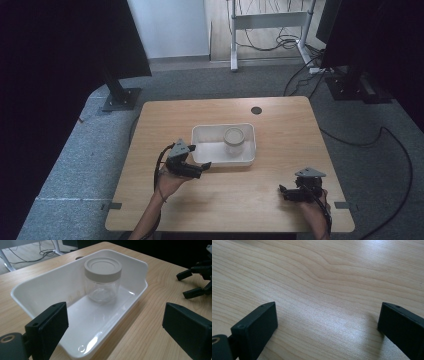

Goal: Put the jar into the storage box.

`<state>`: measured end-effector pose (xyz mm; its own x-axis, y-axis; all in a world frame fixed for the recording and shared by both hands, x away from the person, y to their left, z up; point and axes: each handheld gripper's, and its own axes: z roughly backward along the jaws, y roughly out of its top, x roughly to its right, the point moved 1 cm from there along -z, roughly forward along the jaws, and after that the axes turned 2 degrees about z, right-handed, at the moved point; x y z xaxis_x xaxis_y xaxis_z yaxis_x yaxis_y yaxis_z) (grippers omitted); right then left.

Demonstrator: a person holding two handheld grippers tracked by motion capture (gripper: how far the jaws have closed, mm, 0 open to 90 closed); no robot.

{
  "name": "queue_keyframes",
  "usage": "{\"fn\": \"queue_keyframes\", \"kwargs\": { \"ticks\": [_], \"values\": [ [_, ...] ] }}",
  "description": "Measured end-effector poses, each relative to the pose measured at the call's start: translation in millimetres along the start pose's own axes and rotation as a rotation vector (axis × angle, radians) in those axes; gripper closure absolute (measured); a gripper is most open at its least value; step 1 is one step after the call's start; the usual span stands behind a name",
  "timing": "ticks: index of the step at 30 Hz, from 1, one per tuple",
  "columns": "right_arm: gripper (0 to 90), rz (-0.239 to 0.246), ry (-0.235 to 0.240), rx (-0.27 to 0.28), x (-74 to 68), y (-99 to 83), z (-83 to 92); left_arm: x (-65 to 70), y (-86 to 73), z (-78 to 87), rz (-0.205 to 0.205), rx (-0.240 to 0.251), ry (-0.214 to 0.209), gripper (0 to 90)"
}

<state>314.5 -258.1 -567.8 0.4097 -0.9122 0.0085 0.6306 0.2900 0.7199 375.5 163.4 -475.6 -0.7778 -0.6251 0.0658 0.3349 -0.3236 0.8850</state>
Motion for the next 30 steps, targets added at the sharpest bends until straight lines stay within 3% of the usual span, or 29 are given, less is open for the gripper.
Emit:
{"fn": "queue_keyframes", "kwargs": {
  "ticks": [12, 24, 30],
  "values": [
    [2.3, 0.0, -0.001, 0.0, 0.0, 0.0, 0.0, -6.1, -16.2, 19.1, 0.023, 0.009, 0.023, 6.2],
    [2.4, -0.002, -0.002, 0.001, -0.1, -0.1, 0.1, -17.6, -52.1, 36.3, 0.088, 0.008, 0.058, 6.1],
    [2.5, -0.003, -0.003, 0.001, -0.2, -0.2, 0.2, -22.2, -71.5, 39.6, 0.106, -0.02, 0.091, 6.0]
  ]
}}
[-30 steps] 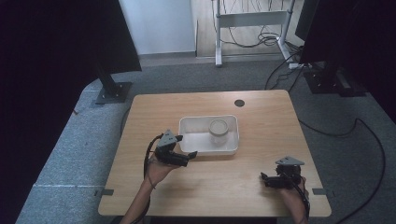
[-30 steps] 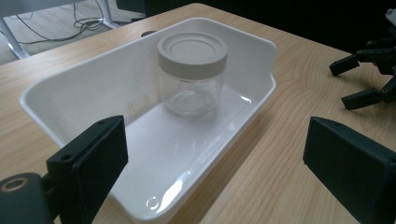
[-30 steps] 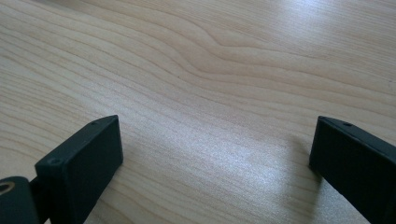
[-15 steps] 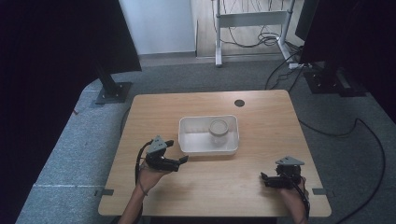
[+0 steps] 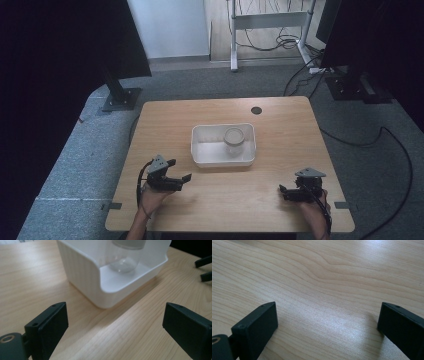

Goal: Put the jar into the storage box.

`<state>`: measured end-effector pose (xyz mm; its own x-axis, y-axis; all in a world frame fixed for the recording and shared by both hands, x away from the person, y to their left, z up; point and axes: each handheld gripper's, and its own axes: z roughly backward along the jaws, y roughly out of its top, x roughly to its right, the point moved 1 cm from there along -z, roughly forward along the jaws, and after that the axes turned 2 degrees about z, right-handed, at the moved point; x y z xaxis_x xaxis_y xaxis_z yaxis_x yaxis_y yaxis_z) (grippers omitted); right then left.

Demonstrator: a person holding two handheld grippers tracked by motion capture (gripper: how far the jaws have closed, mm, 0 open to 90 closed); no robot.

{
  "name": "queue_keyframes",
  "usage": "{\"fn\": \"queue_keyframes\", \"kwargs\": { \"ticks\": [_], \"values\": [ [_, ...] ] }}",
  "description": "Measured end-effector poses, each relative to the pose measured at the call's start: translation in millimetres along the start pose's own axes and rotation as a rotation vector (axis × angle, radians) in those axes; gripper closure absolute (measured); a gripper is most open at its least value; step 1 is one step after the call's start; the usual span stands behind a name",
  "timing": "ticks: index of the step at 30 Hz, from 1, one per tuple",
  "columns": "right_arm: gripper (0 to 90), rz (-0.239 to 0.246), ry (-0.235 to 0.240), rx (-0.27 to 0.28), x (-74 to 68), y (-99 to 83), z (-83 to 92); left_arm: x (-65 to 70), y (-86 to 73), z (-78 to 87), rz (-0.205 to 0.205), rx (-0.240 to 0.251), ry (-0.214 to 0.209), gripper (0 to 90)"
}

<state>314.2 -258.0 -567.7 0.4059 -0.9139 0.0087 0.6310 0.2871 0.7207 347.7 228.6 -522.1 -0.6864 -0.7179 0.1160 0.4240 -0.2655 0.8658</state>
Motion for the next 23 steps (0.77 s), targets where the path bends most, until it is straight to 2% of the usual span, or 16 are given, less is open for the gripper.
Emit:
{"fn": "queue_keyframes", "kwargs": {
  "ticks": [3, 8, 11, 16, 19, 23],
  "values": [
    [2.6, -0.002, 0.0, 0.0, -0.1, -0.1, 0.1, -2.2, -12.7, -0.3, 0.012, -0.026, 0.013, 6.0],
    [2.6, -0.002, -0.001, 0.0, -0.2, -0.1, 0.1, -3.6, -23.6, -1.2, 0.022, -0.059, 0.036, 6.0],
    [2.6, -0.003, -0.001, 0.0, -0.3, -0.2, 0.2, -3.7, -27.6, -2.0, 0.015, -0.086, 0.058, 6.2],
    [2.7, -0.003, -0.002, 0.0, -0.3, -0.2, 0.3, -3.9, -32.4, -2.1, 0.006, -0.113, 0.069, 6.2],
    [2.7, -0.003, -0.003, 0.0, -0.3, -0.3, 0.4, -3.9, -37.5, -2.9, 0.0, -0.15, 0.083, 6.2],
    [2.7, -0.004, -0.003, 0.0, -0.4, -0.4, 0.4, -3.6, -37.8, -2.6, -0.002, -0.155, 0.083, 6.3]
  ]
}}
